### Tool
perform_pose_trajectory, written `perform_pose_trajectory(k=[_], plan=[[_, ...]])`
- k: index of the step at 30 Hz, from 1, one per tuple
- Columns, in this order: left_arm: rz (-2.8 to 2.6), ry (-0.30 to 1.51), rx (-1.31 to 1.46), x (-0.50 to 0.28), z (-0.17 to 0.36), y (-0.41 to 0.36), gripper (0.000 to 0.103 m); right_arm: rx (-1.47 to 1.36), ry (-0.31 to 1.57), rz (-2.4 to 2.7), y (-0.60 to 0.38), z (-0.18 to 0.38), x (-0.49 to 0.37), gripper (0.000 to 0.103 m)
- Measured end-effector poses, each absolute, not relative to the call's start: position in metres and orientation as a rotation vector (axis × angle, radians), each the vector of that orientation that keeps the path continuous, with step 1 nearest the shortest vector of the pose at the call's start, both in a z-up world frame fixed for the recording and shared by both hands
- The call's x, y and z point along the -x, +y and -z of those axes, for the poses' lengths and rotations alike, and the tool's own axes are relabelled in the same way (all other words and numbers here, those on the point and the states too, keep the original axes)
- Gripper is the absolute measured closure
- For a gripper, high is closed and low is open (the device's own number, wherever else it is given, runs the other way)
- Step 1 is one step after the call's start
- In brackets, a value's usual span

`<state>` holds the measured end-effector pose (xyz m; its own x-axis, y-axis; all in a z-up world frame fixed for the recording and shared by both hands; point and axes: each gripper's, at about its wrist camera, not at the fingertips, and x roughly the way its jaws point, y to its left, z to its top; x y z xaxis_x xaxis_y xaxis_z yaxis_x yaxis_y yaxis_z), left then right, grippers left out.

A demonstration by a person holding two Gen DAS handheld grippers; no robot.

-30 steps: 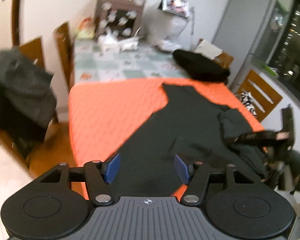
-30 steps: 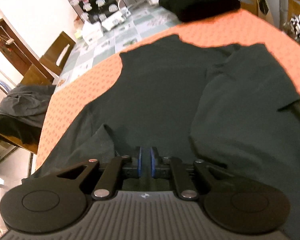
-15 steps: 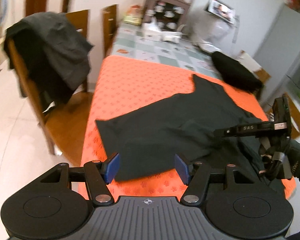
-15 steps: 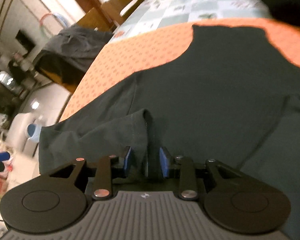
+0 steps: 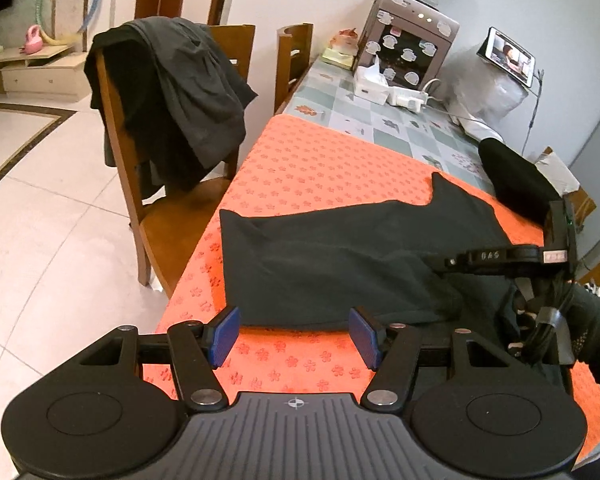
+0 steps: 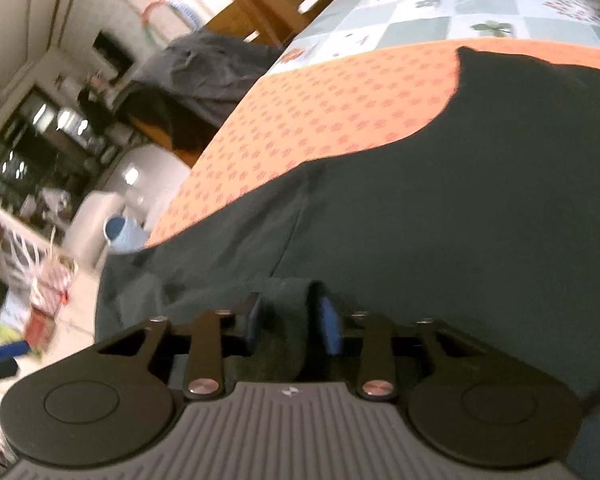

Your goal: Fold clothes

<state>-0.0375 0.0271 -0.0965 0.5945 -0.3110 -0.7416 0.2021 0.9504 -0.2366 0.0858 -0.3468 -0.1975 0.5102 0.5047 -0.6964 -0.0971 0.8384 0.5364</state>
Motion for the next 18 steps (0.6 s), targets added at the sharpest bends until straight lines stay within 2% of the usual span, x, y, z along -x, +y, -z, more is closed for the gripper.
perform_pose_trajectory(k=[18], plan=[[0.533,0.895,-0.097,0.036,0.127,-0.051,0.039,-0.701,0.771,-0.076,-0.444,0.111,0.045,0.100]])
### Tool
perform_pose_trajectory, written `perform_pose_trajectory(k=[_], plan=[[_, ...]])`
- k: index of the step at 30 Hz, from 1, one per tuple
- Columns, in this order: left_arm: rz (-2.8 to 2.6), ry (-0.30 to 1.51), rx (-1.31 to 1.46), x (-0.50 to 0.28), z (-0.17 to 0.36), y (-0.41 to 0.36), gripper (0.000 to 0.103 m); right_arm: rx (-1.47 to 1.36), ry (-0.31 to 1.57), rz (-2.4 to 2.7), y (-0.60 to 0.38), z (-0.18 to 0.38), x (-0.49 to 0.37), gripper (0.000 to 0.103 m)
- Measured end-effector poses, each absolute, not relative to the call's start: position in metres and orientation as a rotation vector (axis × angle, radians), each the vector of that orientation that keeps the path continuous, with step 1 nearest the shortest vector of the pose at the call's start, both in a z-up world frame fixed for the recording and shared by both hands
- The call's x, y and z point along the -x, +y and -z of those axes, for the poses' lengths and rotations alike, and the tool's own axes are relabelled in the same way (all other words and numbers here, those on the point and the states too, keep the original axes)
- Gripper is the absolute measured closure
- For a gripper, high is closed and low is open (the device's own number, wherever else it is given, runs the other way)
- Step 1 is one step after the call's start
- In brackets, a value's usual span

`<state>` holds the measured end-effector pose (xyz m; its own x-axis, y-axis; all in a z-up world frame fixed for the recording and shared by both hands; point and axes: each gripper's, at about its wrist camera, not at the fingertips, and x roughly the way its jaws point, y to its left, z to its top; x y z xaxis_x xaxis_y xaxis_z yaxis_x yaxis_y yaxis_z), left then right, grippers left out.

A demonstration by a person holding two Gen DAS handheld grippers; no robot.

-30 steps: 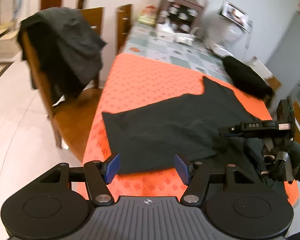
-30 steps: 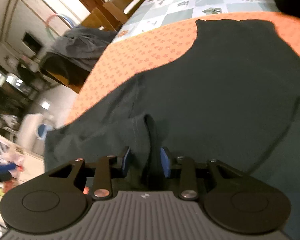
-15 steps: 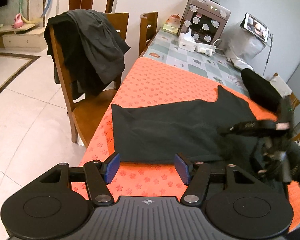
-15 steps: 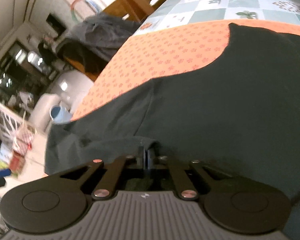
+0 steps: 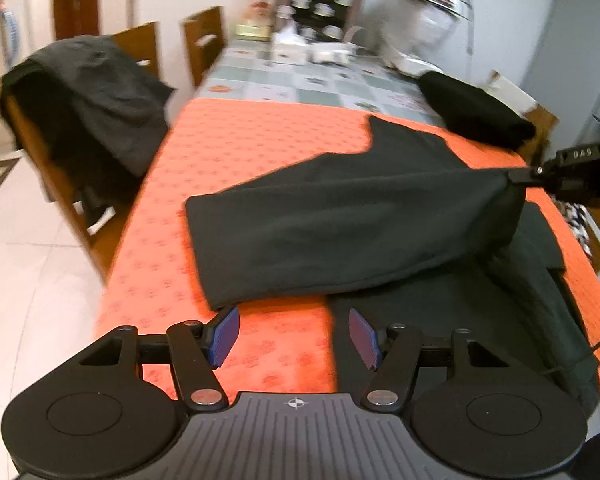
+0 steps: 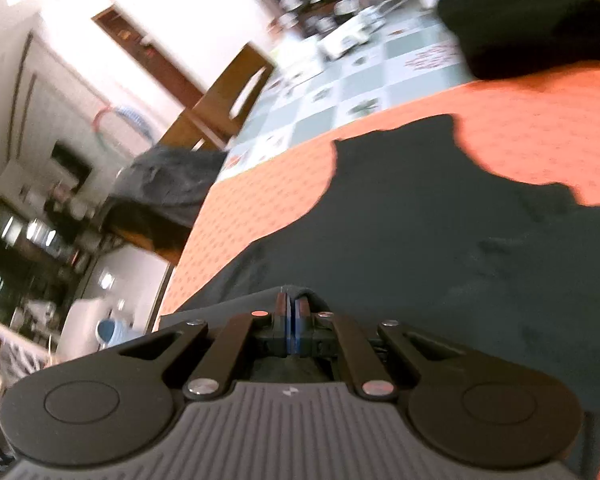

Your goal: Fold clothes

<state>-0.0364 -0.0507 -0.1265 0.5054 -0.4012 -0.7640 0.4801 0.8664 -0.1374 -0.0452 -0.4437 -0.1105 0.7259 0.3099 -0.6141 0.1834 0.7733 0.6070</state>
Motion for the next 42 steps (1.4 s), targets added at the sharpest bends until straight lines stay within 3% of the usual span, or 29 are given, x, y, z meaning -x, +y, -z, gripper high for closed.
perform_pose_trajectory(k=[14,25,42], plan=[[0.617,0.865,-0.131,0.016,0.145,-0.084,0.039,-0.764,0.730,0.082,-0.488,0.088,0.122,0.100],[0.551,0.790,-0.130,-0.061,0.130,-0.091,0.039,-0.794,0.699,0.209,-0.512,0.092,0.160,0.100],[0.582,0.881,-0.089,-0.138,0.155,-0.146,0.039,-0.862,0.677,0.360,-0.539,0.115,0.212,0.100]])
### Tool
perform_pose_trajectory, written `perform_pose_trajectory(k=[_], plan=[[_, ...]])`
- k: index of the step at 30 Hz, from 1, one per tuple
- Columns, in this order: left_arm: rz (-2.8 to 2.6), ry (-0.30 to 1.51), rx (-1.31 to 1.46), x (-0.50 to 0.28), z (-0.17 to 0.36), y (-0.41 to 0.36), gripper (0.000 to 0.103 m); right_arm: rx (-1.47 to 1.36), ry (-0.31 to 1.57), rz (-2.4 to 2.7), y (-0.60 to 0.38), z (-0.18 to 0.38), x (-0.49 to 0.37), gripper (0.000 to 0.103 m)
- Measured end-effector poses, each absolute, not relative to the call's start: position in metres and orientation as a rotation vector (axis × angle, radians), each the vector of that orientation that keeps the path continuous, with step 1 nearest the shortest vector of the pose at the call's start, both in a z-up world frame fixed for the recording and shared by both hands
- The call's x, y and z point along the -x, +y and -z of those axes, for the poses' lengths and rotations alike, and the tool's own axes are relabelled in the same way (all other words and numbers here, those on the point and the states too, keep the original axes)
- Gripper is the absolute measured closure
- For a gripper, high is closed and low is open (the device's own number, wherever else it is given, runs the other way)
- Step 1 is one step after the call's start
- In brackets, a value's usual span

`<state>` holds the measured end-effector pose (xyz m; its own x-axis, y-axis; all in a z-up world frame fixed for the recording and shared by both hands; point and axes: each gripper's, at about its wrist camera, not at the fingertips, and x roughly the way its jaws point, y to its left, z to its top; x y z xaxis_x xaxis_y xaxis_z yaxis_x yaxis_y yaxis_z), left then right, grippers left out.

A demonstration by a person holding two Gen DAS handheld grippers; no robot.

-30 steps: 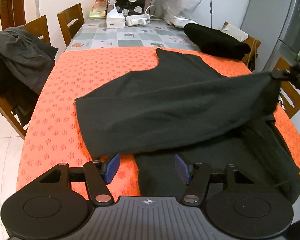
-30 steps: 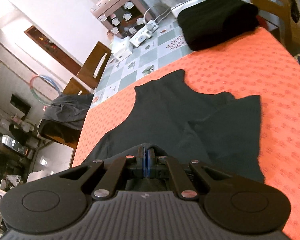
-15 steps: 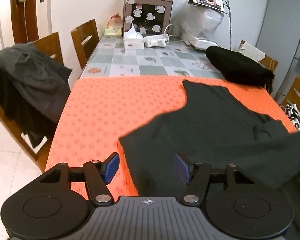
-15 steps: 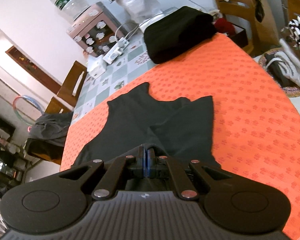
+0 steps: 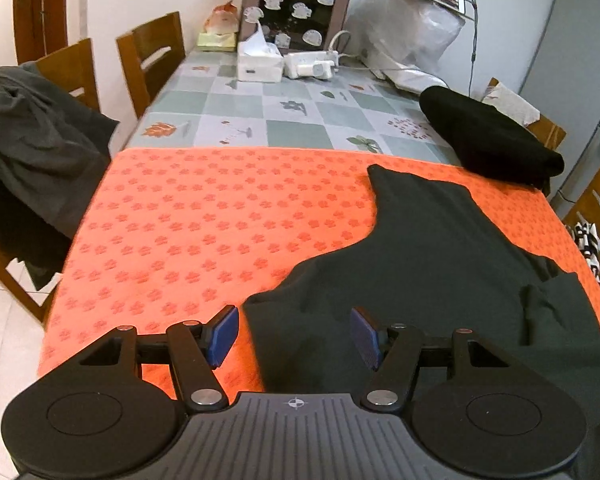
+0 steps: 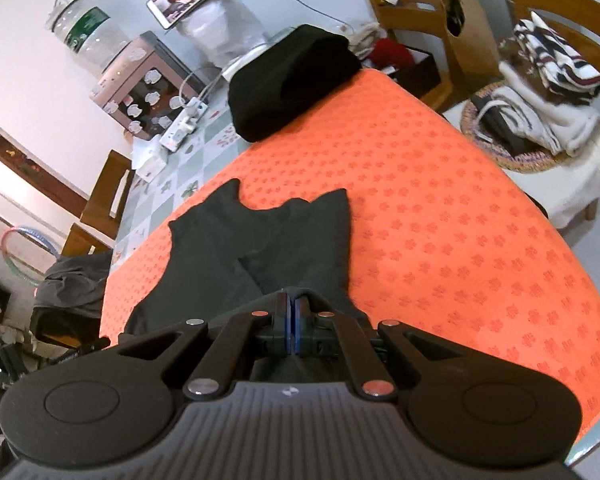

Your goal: Fold clothes

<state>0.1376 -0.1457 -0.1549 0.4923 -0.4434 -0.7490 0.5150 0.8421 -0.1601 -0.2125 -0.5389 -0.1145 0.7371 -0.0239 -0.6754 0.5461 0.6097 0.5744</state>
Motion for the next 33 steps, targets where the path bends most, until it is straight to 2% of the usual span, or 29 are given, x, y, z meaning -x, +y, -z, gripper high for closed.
perform_pose_trajectory(k=[11,13,14,18,33], plan=[[0.500,0.940,-0.052,-0.150,0.178,-0.155,0.040,-0.878,0.671,0.381,-0.540,0.122,0.225,0.100],[0.493,0.943,-0.051,-0.151,0.181,-0.155,0.068,-0.880,0.671,0.382,-0.540,0.124,0.227,0.100],[0.501,0.939,-0.062,-0.151,0.181,-0.156,0.093,-0.880,0.671,0.383,-0.540,0.124,0.228,0.100],[0.482,0.890,-0.027,-0.151,0.175,-0.155,0.093,-0.839,0.657,0.389,-0.542,0.117,0.220,0.100],[0.418,0.949,0.205,-0.173,0.182,-0.127,0.090,-0.667,0.656,0.368,-0.573,0.092,0.153,0.100]])
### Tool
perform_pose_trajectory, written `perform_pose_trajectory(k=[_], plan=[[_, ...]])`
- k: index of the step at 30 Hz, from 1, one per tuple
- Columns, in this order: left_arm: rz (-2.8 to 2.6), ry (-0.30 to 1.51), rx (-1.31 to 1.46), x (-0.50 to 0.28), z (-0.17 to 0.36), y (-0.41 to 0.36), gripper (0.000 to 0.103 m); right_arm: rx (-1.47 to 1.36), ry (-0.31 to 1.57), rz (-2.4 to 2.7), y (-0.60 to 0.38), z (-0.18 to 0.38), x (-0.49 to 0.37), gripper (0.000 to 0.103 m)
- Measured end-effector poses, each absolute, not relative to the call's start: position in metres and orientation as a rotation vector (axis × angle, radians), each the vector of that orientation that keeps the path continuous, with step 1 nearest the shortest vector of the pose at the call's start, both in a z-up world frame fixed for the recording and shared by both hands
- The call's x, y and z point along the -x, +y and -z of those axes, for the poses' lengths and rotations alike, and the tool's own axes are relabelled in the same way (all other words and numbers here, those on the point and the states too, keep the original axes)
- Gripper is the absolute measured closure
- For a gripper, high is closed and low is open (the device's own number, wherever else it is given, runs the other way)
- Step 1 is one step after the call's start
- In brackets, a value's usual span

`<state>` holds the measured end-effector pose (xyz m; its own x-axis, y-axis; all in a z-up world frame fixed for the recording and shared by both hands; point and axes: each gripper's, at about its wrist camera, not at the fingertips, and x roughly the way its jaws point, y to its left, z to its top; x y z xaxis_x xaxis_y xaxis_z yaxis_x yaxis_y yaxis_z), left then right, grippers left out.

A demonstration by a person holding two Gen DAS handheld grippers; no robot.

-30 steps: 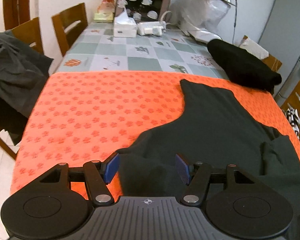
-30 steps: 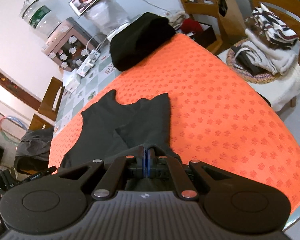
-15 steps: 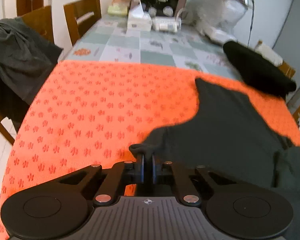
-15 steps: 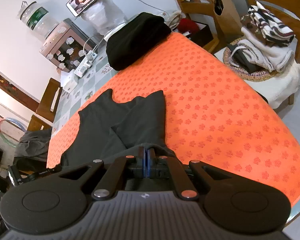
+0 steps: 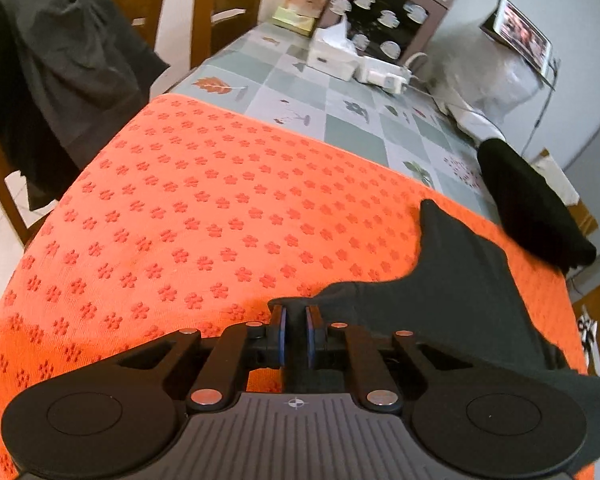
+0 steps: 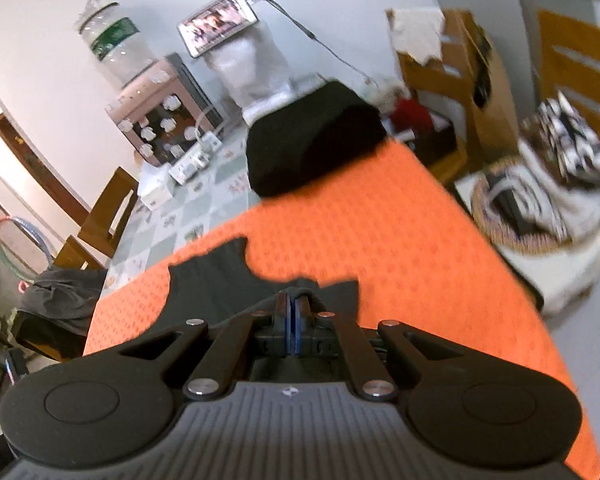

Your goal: Fold clothes

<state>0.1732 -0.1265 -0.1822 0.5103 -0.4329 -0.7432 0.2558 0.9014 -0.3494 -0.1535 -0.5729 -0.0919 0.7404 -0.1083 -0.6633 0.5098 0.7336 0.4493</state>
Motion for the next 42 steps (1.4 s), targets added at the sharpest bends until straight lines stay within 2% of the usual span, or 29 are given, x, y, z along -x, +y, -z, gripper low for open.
perform_pose_trajectory(k=[1,3,6,8,13,17,21,22,23,24,34,42], plan=[[0.421,0.948,0.208,-0.174,0.182,-0.126,0.089,-0.653,0.658,0.365,-0.576,0.090,0.147,0.100],[0.441,0.942,0.211,-0.173,0.180,-0.124,0.069,-0.626,0.664,0.358,-0.582,0.087,0.133,0.100],[0.487,0.919,0.208,-0.166,0.168,-0.119,0.052,-0.585,0.673,0.347,-0.591,0.082,0.112,0.100],[0.522,0.892,0.196,-0.155,0.156,-0.114,0.047,-0.561,0.685,0.341,-0.594,0.082,0.100,0.100],[0.678,0.850,0.119,-0.114,0.135,-0.117,0.049,-0.519,0.691,0.302,-0.576,0.082,0.092,0.100],[0.829,0.920,0.080,-0.084,0.149,-0.131,0.056,-0.492,0.684,0.269,-0.556,0.075,0.096,0.100],[0.818,0.972,0.024,-0.080,0.168,-0.139,0.057,-0.489,0.678,0.234,-0.536,0.071,0.103,0.100],[0.813,0.984,0.009,-0.079,0.173,-0.141,0.058,-0.488,0.677,0.226,-0.531,0.070,0.104,0.100],[0.808,0.997,-0.005,-0.079,0.177,-0.143,0.065,-0.487,0.677,0.219,-0.526,0.069,0.106,0.100],[0.804,1.010,-0.019,-0.078,0.182,-0.145,0.068,-0.485,0.676,0.212,-0.521,0.069,0.107,0.100],[0.758,1.012,0.127,-0.089,0.165,-0.110,0.066,-0.431,0.668,0.052,-0.431,0.050,0.128,0.100],[0.809,1.006,0.100,-0.086,0.142,-0.079,0.060,-0.350,0.737,-0.027,-0.317,0.070,0.140,0.100]])
